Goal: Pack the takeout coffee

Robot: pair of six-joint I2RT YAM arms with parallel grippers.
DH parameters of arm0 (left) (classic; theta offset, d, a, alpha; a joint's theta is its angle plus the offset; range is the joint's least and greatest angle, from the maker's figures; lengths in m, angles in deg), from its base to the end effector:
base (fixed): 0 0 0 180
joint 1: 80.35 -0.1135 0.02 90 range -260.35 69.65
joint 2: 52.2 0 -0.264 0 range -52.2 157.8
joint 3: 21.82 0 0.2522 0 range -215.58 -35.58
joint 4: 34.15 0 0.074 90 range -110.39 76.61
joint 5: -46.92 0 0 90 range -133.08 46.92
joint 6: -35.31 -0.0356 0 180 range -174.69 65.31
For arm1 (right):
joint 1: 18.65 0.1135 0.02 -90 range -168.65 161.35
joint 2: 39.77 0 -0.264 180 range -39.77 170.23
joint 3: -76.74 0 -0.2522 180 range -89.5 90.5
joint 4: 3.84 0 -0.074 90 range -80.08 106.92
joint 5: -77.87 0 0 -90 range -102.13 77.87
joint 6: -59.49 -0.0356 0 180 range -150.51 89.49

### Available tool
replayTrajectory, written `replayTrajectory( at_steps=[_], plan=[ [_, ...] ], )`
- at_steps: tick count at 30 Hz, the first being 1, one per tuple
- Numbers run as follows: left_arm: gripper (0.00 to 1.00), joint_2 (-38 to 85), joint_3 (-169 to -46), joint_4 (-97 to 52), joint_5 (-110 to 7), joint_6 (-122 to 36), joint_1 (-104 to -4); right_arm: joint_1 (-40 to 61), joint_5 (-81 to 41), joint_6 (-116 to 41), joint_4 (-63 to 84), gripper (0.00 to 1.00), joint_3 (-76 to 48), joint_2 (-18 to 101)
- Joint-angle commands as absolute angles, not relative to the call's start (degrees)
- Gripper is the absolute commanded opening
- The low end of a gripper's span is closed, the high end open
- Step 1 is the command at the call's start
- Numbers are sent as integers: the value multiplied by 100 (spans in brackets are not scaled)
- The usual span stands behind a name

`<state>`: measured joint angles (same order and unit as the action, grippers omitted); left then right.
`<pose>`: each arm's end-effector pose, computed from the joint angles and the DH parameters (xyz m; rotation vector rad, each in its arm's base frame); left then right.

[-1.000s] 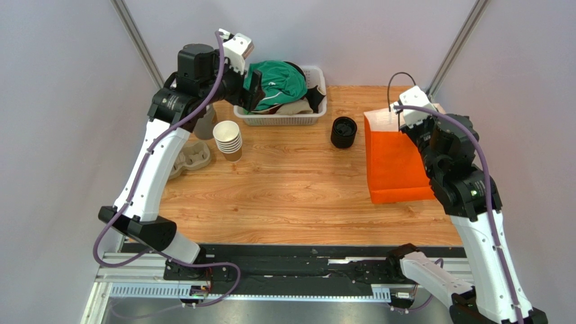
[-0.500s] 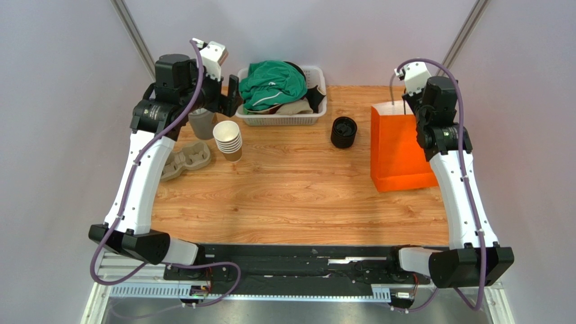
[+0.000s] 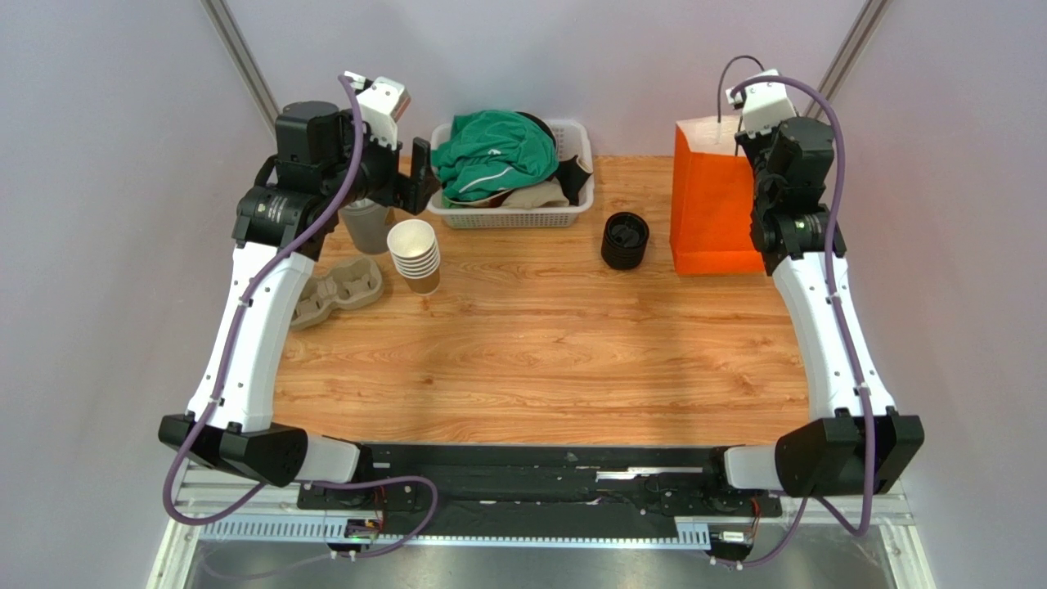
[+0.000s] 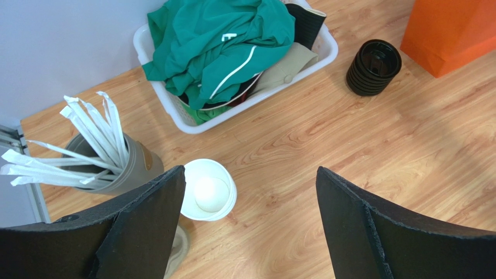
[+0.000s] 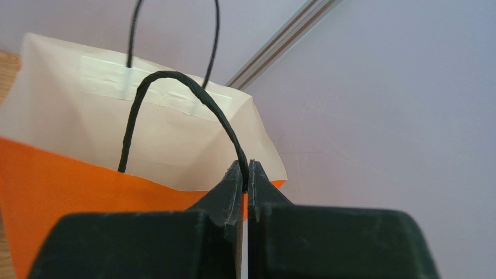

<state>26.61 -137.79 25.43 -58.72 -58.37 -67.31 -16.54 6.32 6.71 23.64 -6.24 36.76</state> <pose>0.2607 -0.0702 0.4835 0.4625 1.9103 -0.3748 0.3019 -0.0002 0.4454 -0.3466 1.7054 -0.7265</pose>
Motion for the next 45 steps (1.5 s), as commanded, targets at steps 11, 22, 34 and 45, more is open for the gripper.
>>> replayTrajectory(
  at_steps=[11,22,34,45],
  plan=[
    [91,2418,-13639,2302,-6057,-5724,-6769,-1813,88,246,2037,3,-2367,2809],
    [91,2444,-13551,2232,-6119,-5662,-6769,-1813,-167,-53,2644,59,-1395,2509],
    [94,2426,-13744,2864,-5794,-6277,-6787,-865,-2102,-222,4578,65,-116,2825],
    [98,1996,-12726,2550,-5460,-6690,-6875,68,-1706,-835,4042,57,-477,4503]
  ],
)
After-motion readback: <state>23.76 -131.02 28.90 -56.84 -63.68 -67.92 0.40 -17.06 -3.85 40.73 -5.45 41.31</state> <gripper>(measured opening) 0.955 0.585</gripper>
